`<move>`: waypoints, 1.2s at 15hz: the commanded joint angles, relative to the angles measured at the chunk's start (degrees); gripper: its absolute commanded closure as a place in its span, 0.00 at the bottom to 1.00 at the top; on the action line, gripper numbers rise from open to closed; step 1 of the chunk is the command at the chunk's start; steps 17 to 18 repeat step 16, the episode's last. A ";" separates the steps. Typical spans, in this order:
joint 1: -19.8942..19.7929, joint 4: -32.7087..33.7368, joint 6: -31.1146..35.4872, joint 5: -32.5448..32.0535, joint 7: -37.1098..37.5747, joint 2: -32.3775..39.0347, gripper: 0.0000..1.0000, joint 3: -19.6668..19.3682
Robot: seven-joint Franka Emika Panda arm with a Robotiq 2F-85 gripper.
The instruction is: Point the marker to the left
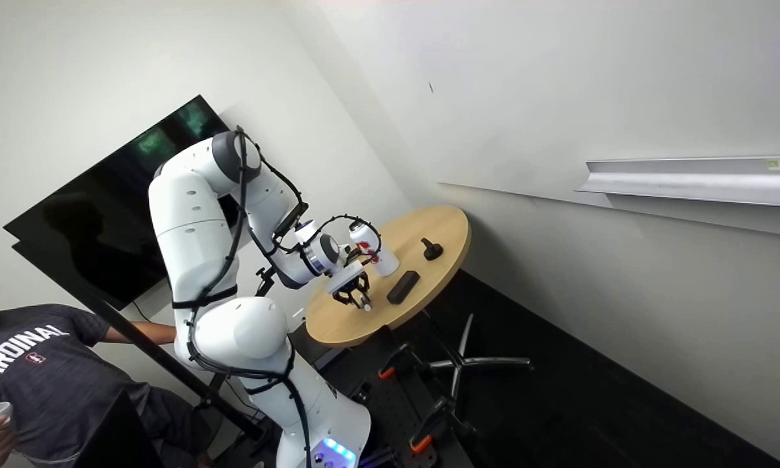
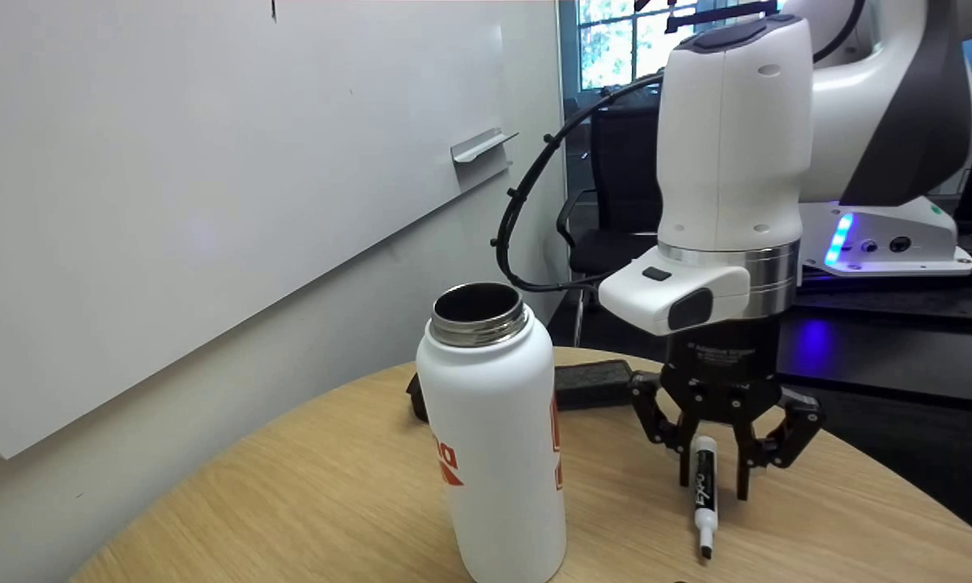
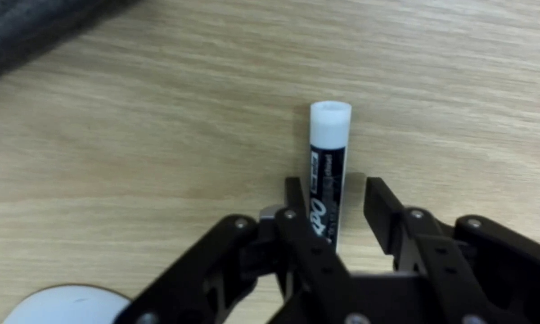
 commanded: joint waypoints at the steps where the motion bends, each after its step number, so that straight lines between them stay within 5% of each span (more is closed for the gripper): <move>1: 0.29 -1.53 -1.32 0.19 0.78 -3.80 0.25 0.63; 5: 2.30 -4.77 -3.07 -0.02 4.25 -12.09 0.00 0.14; 13: 2.01 -8.58 -15.35 2.83 11.04 -30.61 0.00 3.81; 18: 1.69 -8.83 -18.36 6.24 9.53 -33.89 0.00 5.05</move>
